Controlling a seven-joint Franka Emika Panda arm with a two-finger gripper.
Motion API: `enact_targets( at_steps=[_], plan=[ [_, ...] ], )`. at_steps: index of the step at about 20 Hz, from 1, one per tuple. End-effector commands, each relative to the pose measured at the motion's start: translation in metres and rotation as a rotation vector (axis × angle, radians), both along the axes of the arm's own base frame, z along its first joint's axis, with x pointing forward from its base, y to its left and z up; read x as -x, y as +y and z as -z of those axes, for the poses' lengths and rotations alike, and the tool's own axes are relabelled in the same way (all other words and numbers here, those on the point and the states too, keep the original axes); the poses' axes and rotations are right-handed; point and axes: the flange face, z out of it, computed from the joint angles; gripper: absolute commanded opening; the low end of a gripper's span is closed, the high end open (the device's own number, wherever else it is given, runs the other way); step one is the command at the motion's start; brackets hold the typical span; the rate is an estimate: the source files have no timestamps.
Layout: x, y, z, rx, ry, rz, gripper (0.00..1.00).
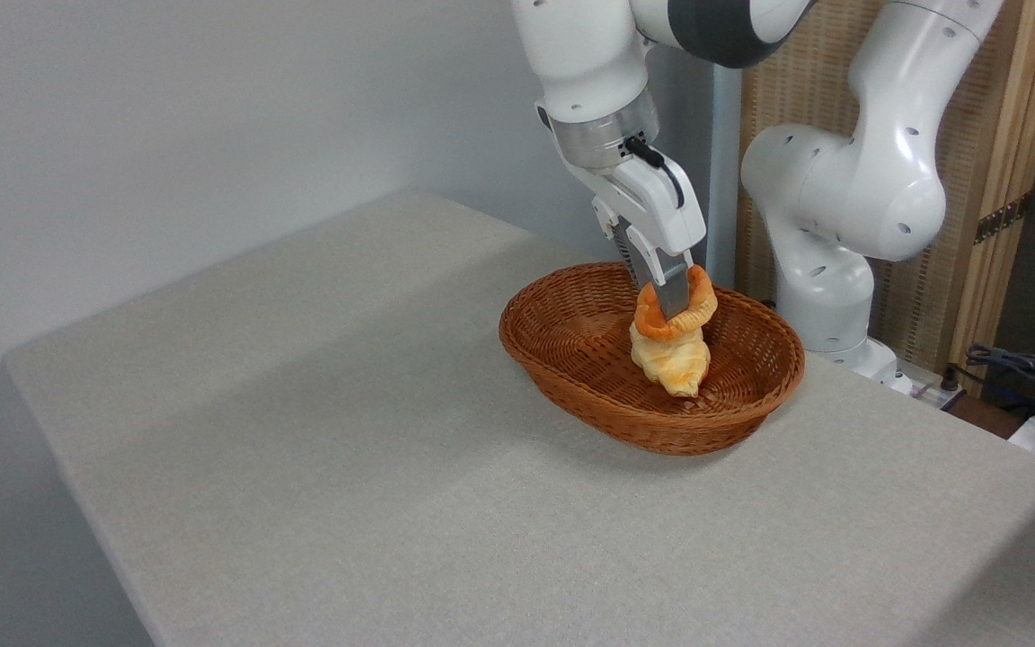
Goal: Put bread into the basket
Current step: 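Lower the roll into the basket beside the croissant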
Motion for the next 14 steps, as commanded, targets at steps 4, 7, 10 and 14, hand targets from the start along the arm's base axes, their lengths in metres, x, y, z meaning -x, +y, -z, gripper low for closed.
enact_targets(
  at_steps=[4, 7, 10, 14],
  plan=[
    [0.0066, -0.0058, 0.0127, -0.013, 0.032, 0.036, 0.98],
    [0.0082, -0.0058, 0.0156, -0.016, 0.042, 0.033, 1.00],
    [0.0078, -0.0059, 0.0155, -0.016, 0.039, 0.032, 1.00],
    [0.0074, -0.0061, 0.0147, -0.014, 0.036, 0.031, 1.00]
  ],
)
